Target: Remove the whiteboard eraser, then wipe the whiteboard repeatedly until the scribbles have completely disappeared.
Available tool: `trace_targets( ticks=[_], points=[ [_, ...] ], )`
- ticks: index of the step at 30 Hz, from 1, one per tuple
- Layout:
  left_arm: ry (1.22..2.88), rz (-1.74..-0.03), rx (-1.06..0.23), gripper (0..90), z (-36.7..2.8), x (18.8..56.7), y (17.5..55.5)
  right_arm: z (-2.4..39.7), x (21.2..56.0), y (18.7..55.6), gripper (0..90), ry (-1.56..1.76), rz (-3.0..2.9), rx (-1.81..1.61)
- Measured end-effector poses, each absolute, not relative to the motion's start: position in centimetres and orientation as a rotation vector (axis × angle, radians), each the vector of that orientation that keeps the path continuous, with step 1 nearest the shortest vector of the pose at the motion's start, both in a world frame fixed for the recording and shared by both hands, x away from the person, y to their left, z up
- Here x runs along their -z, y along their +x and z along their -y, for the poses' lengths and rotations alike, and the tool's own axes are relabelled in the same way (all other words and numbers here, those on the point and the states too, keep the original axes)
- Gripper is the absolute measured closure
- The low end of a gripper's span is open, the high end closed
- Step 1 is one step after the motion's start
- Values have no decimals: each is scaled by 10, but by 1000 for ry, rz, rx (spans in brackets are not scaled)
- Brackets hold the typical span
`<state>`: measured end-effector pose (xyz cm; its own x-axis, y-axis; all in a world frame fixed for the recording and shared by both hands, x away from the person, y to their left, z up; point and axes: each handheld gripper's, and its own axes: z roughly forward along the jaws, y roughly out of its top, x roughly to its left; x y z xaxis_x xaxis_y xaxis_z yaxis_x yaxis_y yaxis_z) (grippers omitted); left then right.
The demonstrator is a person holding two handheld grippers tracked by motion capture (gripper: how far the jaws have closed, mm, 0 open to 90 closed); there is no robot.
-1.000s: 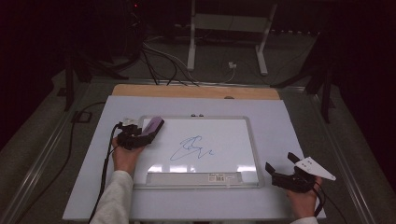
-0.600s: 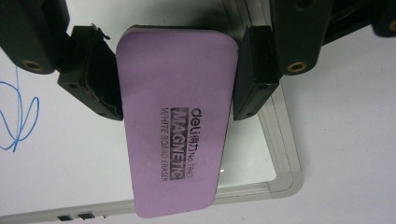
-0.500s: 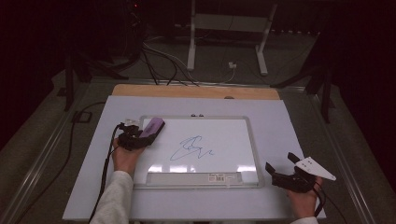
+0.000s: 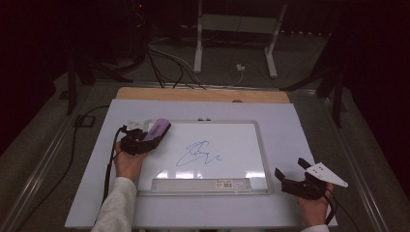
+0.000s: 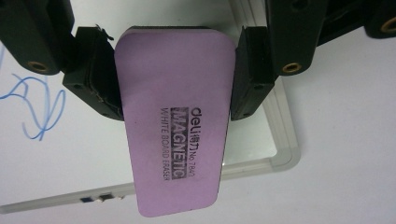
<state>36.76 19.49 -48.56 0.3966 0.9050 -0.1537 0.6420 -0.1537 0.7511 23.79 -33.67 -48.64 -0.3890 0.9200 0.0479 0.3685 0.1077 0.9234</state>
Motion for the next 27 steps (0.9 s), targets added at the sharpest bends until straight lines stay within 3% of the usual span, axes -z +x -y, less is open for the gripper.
trace_targets(
  ticks=[27],
  points=[
    [1925,-1191,-433,406,-167,463,356,338,487,238,20,1261,-1824,-1264]
  ],
)
